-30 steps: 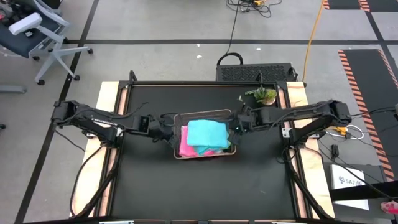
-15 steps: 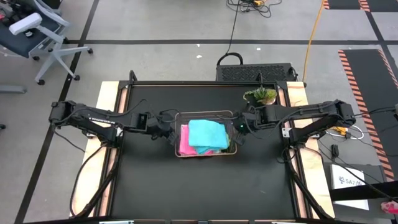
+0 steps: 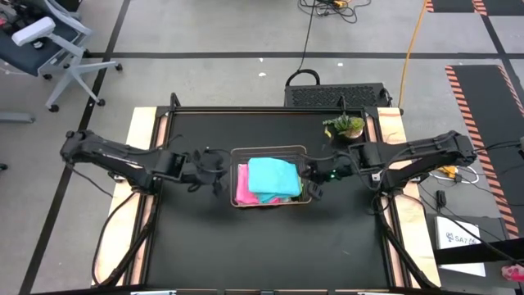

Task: Fold microfiber towels
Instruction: Adjust the blue microfiber cloth

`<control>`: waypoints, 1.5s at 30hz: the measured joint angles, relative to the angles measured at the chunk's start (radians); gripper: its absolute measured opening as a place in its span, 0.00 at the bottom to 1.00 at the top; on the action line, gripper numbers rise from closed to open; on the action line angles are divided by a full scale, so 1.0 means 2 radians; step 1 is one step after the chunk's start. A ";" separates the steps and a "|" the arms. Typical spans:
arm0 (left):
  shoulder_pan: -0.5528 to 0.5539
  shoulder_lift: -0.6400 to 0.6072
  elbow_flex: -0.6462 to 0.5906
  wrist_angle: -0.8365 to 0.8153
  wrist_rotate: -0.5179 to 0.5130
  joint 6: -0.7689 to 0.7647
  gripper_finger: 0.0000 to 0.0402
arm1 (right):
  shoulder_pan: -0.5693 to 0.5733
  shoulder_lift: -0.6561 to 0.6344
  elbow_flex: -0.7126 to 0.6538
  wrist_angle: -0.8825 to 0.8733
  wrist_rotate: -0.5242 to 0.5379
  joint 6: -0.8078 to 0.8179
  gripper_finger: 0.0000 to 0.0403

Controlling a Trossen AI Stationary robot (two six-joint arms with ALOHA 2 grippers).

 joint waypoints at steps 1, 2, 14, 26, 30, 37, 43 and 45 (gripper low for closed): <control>-0.006 0.000 0.016 -0.004 -0.009 0.028 0.02 | 0.001 0.000 0.000 0.011 0.000 -0.007 0.00; -0.012 0.004 0.031 -0.010 -0.013 0.060 0.02 | 0.001 0.001 0.000 0.019 -0.001 -0.013 0.00; 0.026 0.183 0.162 -0.046 0.086 0.316 0.03 | -0.003 0.000 -0.001 0.023 -0.033 -0.050 0.00; 0.033 0.267 0.247 -0.086 0.125 0.398 0.15 | -0.003 -0.002 -0.001 -0.025 -0.040 -0.050 0.00; 0.033 0.267 0.247 -0.101 0.129 0.389 0.27 | -0.003 -0.002 -0.001 -0.033 -0.053 -0.051 0.00; 0.033 0.267 0.243 -0.110 0.129 0.380 0.44 | -0.003 -0.002 -0.001 -0.033 -0.053 -0.059 0.00; 0.032 0.267 0.243 -0.105 0.127 0.395 0.49 | -0.003 -0.002 -0.001 -0.032 -0.051 -0.059 0.00; 0.034 0.268 0.243 -0.102 0.119 0.402 0.49 | -0.003 -0.002 -0.001 -0.032 -0.050 -0.059 0.00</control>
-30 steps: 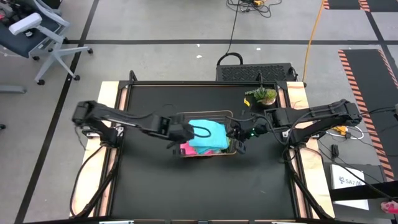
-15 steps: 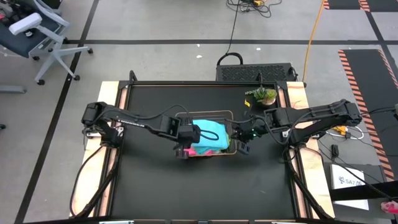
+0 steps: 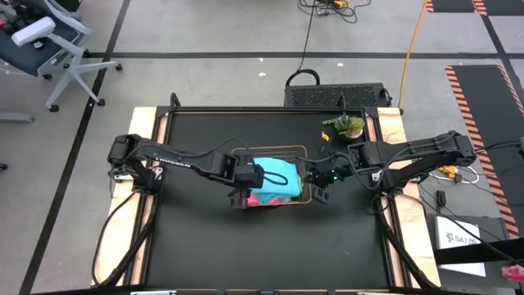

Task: Fold microfiber towels
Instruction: Adjust the blue microfiber cloth

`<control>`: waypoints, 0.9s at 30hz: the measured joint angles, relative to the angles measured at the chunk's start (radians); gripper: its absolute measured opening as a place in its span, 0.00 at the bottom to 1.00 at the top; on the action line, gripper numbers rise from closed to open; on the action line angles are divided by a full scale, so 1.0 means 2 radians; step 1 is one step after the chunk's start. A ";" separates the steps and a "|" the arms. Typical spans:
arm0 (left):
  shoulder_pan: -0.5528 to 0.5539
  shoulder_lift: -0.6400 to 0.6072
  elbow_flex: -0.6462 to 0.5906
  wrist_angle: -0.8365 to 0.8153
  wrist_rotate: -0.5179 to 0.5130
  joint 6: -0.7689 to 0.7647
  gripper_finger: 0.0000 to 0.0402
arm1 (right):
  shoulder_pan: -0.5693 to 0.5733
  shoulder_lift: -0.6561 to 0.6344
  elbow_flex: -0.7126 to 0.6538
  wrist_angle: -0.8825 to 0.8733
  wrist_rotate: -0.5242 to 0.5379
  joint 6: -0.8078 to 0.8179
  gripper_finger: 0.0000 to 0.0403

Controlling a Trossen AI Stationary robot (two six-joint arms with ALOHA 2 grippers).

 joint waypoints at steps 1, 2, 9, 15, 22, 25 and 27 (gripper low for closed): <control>0.002 0.002 0.000 0.006 0.000 0.002 0.49 | 0.000 0.000 0.000 0.000 0.000 0.000 0.00; 0.004 0.004 0.000 0.011 0.001 0.004 0.49 | 0.000 0.000 0.000 0.000 0.002 0.000 0.00; 0.010 0.029 -0.001 0.021 0.023 0.012 0.49 | 0.000 -0.004 0.000 0.003 0.015 0.005 0.00; 0.010 0.029 0.000 0.018 0.012 -0.004 0.45 | 0.000 -0.013 0.000 0.002 0.026 0.006 0.00; 0.010 0.029 0.000 0.020 0.012 -0.016 0.14 | 0.000 -0.025 0.000 0.015 0.030 0.006 0.00; 0.009 0.029 0.000 0.020 0.022 -0.020 0.03 | 0.000 -0.027 0.000 0.017 0.030 0.006 0.00; 0.006 0.027 0.000 0.020 0.038 -0.026 0.03 | 0.000 -0.028 0.000 0.017 0.036 0.005 0.00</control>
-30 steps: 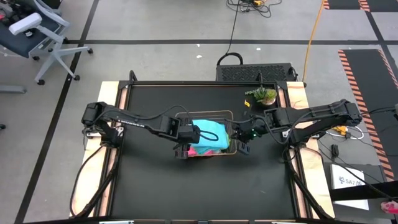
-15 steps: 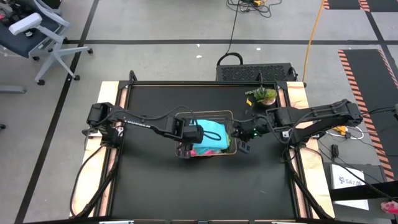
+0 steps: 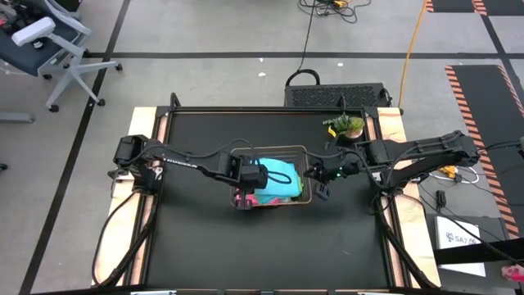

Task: Fold microfiber towels
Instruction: Adjust the blue microfiber cloth

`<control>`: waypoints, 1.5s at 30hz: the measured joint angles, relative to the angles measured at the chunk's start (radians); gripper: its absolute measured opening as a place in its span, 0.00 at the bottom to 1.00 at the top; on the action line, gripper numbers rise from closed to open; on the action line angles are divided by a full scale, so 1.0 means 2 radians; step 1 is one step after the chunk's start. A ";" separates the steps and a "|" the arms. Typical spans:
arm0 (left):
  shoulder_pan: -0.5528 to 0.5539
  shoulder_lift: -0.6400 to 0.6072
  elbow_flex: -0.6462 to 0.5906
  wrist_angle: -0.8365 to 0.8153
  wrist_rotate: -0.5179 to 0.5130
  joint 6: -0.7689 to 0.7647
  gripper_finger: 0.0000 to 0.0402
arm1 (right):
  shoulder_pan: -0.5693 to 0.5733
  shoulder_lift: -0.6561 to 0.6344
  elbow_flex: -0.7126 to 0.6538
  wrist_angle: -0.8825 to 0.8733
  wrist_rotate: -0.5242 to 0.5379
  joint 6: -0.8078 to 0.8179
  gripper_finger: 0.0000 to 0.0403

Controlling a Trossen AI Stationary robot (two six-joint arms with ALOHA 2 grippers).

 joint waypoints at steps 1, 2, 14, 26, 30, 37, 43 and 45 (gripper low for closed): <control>-0.003 0.000 0.001 -0.002 0.006 -0.006 0.03 | 0.000 0.000 0.000 -0.001 0.004 -0.001 0.00; -0.008 0.000 0.005 -0.012 0.012 -0.009 0.03 | 0.000 0.000 0.000 -0.002 0.004 -0.001 0.00; -0.026 -0.001 0.050 -0.066 -0.004 -0.018 0.10 | 0.002 0.000 0.000 0.006 0.003 0.001 0.00; -0.026 -0.001 0.049 -0.117 0.074 -0.085 0.40 | 0.010 0.000 0.000 0.005 0.003 -0.001 0.00; -0.039 -0.003 0.060 -0.101 -0.028 -0.108 0.43 | 0.010 0.000 0.000 0.005 0.003 -0.003 0.00; -0.016 -0.004 0.063 0.032 -0.119 -0.084 0.36 | 0.010 0.000 0.000 0.005 0.004 -0.003 0.00; 0.014 0.024 0.060 0.044 -0.050 -0.082 0.26 | 0.010 0.000 0.000 0.005 0.005 -0.003 0.00; 0.016 0.038 0.059 0.045 -0.036 -0.075 0.23 | 0.010 0.000 0.000 0.005 0.005 -0.004 0.00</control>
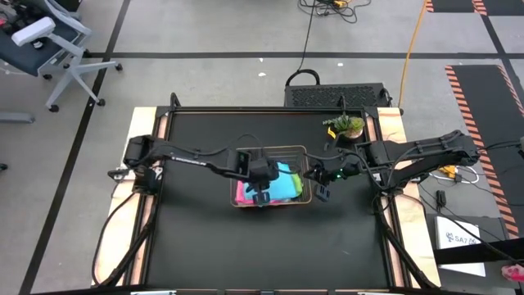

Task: Fold microfiber towels
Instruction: Adjust the blue microfiber cloth, then return to Home Position

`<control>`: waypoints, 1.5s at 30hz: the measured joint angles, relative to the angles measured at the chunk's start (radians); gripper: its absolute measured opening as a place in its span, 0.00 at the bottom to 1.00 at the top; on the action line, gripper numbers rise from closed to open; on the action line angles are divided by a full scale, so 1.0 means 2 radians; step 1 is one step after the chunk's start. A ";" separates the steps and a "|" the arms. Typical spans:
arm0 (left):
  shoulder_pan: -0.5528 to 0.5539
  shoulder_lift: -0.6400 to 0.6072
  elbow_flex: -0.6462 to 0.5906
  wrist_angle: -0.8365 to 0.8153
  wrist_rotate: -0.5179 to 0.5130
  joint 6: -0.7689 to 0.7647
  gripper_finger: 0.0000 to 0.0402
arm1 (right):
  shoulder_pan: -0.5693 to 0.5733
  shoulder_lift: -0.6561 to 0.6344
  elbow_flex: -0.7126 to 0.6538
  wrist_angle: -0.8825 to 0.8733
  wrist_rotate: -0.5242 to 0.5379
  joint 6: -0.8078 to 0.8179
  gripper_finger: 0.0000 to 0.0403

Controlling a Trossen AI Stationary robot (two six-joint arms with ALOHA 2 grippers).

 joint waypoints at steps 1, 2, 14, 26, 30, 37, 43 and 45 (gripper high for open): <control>0.001 0.007 0.000 0.002 0.005 0.001 0.21 | 0.000 0.000 0.000 0.000 0.000 -0.001 0.00; 0.000 0.015 0.000 0.003 0.012 0.001 0.19 | 0.000 0.000 0.000 0.000 0.000 -0.001 0.00; 0.001 0.063 0.001 -0.015 0.069 0.001 0.03 | 0.000 0.000 0.000 -0.001 0.000 -0.001 0.00; 0.000 -0.069 0.000 -0.019 0.001 0.015 0.08 | 0.000 0.000 0.000 -0.004 -0.001 -0.001 0.00; -0.004 -0.126 0.000 -0.054 -0.047 -0.026 0.09 | 0.000 0.000 0.000 -0.017 -0.002 0.016 0.00; -0.025 -0.171 0.000 -0.286 -0.095 -0.212 0.05 | 0.026 0.000 0.000 -0.134 -0.008 0.105 0.00; -0.049 -0.172 -0.036 -0.367 -0.149 -0.318 0.02 | 0.065 0.000 0.000 -0.185 0.036 0.152 0.00; -0.047 -0.171 -0.053 -0.355 -0.150 -0.333 0.01 | 0.067 0.000 0.000 -0.184 0.068 0.152 0.00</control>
